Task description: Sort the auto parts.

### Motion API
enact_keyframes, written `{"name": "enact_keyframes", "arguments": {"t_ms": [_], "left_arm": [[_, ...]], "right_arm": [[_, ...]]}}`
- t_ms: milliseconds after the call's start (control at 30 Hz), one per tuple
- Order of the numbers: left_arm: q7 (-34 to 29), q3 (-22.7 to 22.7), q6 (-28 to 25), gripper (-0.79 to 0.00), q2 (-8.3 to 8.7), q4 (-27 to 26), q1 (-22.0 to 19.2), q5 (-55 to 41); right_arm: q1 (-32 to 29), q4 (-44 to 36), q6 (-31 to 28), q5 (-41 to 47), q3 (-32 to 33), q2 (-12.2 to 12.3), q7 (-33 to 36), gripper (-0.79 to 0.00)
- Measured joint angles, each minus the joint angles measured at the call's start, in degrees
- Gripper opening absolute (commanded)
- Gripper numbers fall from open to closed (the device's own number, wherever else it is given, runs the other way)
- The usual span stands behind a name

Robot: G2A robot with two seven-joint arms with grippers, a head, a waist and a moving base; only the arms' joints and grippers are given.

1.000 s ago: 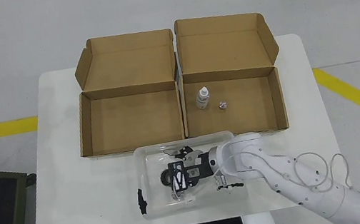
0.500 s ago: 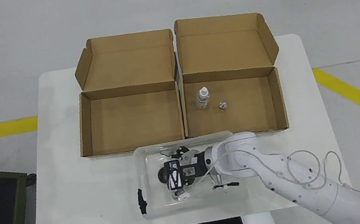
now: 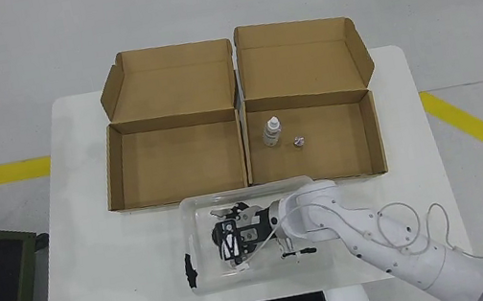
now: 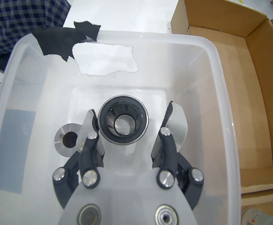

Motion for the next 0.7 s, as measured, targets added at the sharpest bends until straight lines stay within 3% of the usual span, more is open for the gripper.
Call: {"name": "enact_keyframes", "arguments": {"t_ms": [133,267,367,633,700], "left_arm": [[0.0,0.0,0.0,0.0,0.0,0.0,0.0,0.0],[0.0,0.0,0.0,0.0,0.0,0.0,0.0,0.0],[0.0,0.0,0.0,0.0,0.0,0.0,0.0,0.0],[0.0,0.0,0.0,0.0,0.0,0.0,0.0,0.0],[0.0,0.0,0.0,0.0,0.0,0.0,0.0,0.0]], "right_arm": [[-0.11,0.12,-0.16,-0.16,-0.01,-0.2,-0.1,-0.28],[-0.36,0.3,-0.37,-0.43,-0.12,-0.36,-0.23,-0.4],[-0.38,0.45,-0.59,-0.6,-0.09,-0.5,-0.24,-0.446],[-0.71,0.47,-1.66,0.68,0.63,-0.7,-1.11,-0.754],[-0.83,0.05,-2.15,1.22,1.2,-0.61,-1.12,-0.785]]}}
